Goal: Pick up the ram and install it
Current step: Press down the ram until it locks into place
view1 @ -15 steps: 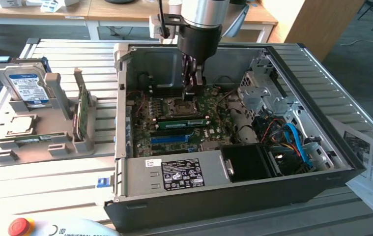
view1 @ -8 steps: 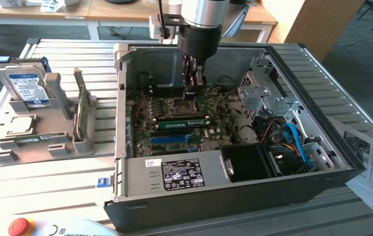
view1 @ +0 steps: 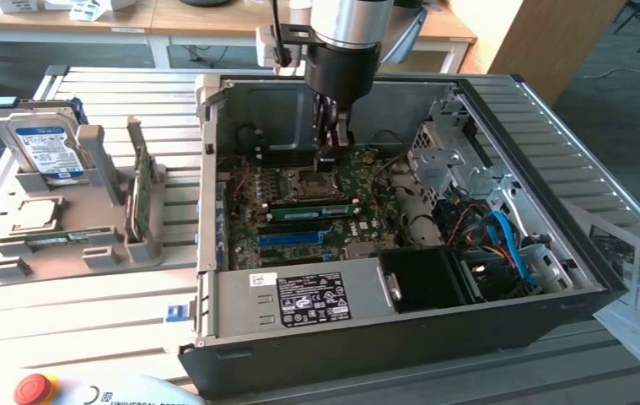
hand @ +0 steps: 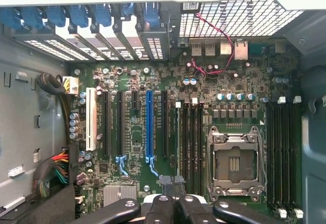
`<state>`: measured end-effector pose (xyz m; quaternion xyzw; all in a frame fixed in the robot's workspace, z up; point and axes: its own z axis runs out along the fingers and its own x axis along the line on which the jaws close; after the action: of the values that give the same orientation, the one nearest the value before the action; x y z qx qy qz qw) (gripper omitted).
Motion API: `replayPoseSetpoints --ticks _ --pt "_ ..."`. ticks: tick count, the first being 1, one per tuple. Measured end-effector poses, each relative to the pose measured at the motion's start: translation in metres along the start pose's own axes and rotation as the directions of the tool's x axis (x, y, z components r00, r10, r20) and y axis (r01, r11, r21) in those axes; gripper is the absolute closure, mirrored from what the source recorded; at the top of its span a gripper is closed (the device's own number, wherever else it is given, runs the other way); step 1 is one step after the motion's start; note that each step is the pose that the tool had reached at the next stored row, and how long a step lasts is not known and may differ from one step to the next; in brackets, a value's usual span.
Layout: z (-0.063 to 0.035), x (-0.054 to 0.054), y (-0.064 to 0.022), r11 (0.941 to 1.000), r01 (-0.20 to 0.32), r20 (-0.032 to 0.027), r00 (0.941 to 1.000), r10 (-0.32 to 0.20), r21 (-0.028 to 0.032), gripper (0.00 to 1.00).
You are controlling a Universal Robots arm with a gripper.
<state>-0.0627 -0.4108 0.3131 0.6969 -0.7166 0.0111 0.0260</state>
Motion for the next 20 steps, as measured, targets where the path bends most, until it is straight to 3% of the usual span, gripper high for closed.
replayPoseSetpoints --ticks 4,10,13,14,15,20 --pt "0.0001 -0.0001 0.0 1.0 0.0 0.0043 1.0 0.0 0.0039 0.9" --pt "-0.0001 0.0 0.0001 1.0 0.0 0.0051 1.0 0.0 0.0041 0.9" --pt "0.0 0.0001 0.0001 1.0 0.0 0.0258 0.9997 0.0 0.0038 0.9" --pt "0.0 0.0001 0.0001 1.0 0.0 0.0296 0.9996 0.0 0.0037 0.9" --pt "0.0 0.0001 0.0001 1.0 0.0 0.0317 0.9995 0.0 0.0037 0.9" --pt "-0.0012 0.0002 0.0001 1.0 0.0 0.0318 0.9995 0.0 0.0037 0.9"
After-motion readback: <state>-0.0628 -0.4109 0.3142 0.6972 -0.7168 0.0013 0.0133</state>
